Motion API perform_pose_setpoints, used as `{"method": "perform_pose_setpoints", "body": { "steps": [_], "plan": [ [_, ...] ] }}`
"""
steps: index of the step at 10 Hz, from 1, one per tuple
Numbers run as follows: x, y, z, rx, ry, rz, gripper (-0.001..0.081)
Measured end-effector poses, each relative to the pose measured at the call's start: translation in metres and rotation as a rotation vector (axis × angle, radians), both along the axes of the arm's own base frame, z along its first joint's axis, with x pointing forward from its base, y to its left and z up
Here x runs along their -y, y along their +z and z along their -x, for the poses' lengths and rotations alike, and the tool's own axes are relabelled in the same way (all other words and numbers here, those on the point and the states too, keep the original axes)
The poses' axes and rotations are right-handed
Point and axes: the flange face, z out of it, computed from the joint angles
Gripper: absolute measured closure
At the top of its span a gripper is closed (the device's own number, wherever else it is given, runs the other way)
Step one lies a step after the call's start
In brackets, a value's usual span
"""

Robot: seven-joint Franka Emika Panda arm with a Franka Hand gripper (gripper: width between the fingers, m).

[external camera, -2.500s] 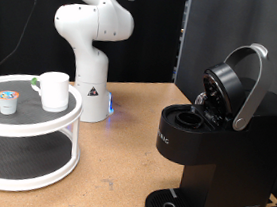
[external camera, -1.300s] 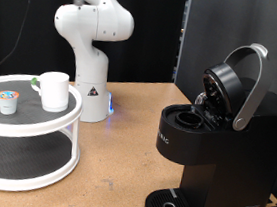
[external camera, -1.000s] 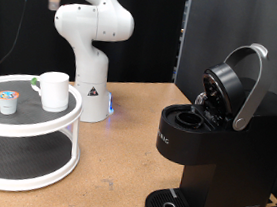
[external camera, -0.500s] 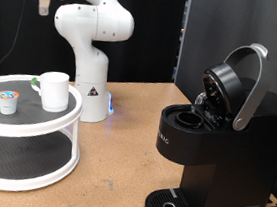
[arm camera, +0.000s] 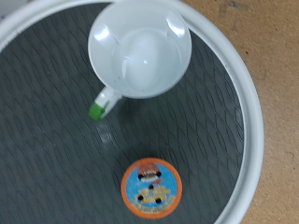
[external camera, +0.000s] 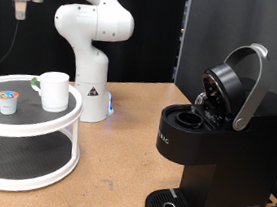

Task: Make a cup of coffee with the keurig machine

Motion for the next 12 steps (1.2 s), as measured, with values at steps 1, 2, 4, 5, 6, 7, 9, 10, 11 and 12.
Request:
{"method": "perform_pose_setpoints", "body": {
  "steps": [1,2,4,5,6,7,9,10,11,12],
  "plan": [
    [0.004,-0.002,0.001,0.007,-0.005,0.002,0.0001],
    [0.006,-0.003,0.000,0.009,-0.008,0.002,0.0001],
    [0.009,-0.008,-0.001,-0.003,-0.013,-0.002,0.0001],
    [0.009,-0.010,-0.001,-0.019,-0.015,-0.008,0.0001],
    [0.009,-0.011,0.000,-0.031,-0.016,-0.011,0.0001],
    [0.009,-0.011,0.000,-0.030,-0.015,-0.011,0.0001],
    [0.008,-0.021,-0.004,0.001,-0.006,0.006,0.0001],
    [0.008,-0.033,-0.006,0.024,0.000,0.017,0.0001],
    [0.009,-0.047,-0.007,0.046,0.002,0.019,0.0001],
    [0.010,-0.060,-0.006,0.062,0.002,0.021,0.0001]
  ]
}}
